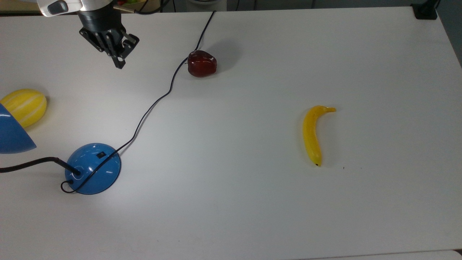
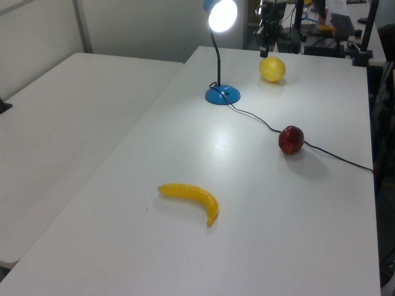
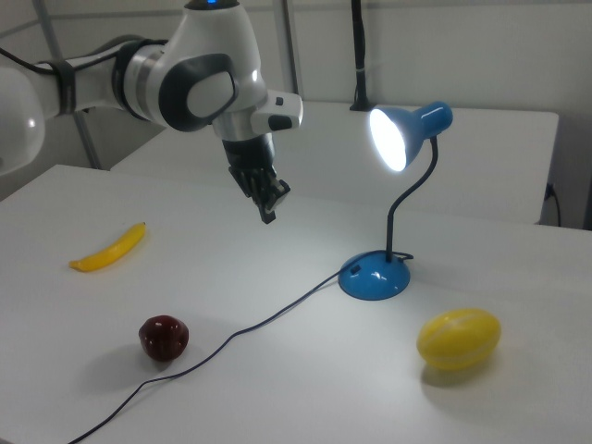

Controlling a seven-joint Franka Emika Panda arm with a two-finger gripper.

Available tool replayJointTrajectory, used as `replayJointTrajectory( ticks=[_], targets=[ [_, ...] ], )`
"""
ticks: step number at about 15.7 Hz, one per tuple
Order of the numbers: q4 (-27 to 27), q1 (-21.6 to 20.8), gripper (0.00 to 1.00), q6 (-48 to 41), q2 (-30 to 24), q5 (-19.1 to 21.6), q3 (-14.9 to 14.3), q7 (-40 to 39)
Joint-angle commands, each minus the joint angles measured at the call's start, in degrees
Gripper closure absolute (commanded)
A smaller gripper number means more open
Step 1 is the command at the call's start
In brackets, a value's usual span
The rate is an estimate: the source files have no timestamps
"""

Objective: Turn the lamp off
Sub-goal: 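Move the gripper toward the blue lamp base and lower it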

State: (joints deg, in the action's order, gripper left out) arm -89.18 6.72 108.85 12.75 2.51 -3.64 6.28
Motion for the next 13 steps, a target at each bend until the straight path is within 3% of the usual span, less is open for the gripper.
replayJointTrajectory(
  ticks=[1, 5, 10, 13],
  targets=[
    [0.49, 0.93, 1.0, 6.71, 4.11, 0.22, 0.56, 3.91],
    [0.5, 1.55, 1.0, 17.34, 9.74, -0.58, 0.47, 7.51],
    [0.76, 2.78, 1.0, 28.07, 15.54, -4.62, 0.38, 13.41],
    [2.42, 2.6, 1.0, 31.59, 19.41, -5.85, -1.55, 15.17]
  ],
)
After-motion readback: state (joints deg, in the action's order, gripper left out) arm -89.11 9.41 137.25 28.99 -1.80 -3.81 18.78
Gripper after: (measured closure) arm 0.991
